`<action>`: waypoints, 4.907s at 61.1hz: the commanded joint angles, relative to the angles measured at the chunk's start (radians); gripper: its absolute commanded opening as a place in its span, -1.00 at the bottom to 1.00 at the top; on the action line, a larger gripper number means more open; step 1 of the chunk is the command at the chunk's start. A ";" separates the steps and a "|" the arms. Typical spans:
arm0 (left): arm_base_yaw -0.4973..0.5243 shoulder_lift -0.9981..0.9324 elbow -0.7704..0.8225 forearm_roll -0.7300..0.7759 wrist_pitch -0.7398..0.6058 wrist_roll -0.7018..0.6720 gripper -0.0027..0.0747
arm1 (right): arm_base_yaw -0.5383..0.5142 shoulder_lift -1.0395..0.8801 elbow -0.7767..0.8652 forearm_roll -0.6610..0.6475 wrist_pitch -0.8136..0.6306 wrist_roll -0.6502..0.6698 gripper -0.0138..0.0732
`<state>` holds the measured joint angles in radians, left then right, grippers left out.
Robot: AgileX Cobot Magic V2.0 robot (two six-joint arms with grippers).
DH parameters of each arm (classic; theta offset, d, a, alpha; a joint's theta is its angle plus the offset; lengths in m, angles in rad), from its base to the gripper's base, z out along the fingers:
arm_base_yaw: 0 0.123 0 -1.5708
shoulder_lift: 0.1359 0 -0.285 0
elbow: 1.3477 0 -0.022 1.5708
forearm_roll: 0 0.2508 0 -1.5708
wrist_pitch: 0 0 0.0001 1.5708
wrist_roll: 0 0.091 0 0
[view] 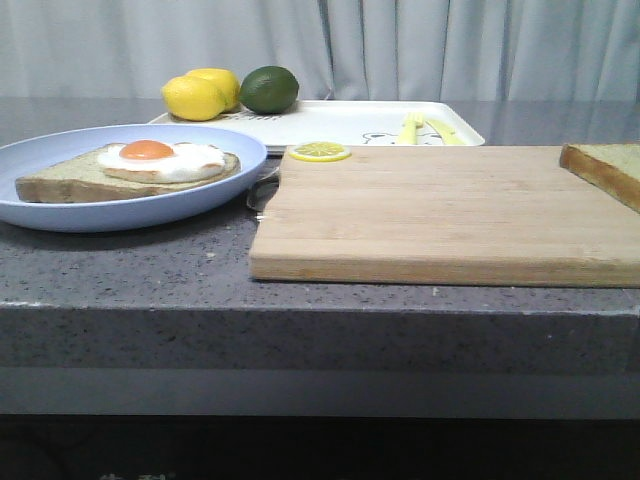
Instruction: Place bread and move sandwich to tray
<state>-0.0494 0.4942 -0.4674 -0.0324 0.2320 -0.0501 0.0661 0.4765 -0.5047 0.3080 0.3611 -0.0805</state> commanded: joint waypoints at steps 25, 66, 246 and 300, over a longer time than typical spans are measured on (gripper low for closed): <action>0.002 0.013 -0.006 -0.001 -0.132 -0.009 0.80 | -0.050 0.183 -0.160 0.018 0.007 -0.005 0.79; -0.099 0.013 -0.006 -0.001 -0.132 -0.009 0.80 | -0.483 0.903 -0.600 0.091 0.475 -0.138 0.79; -0.099 0.013 -0.006 -0.001 -0.132 -0.009 0.80 | 0.479 1.371 -0.871 1.178 0.048 -0.302 -0.01; -0.099 0.013 -0.006 -0.001 -0.132 -0.009 0.80 | 0.272 1.030 -0.871 0.560 0.404 -0.304 -0.74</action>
<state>-0.1402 0.4955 -0.4444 -0.0324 0.1835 -0.0501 0.3592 1.5800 -1.3485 0.9484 0.7069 -0.3680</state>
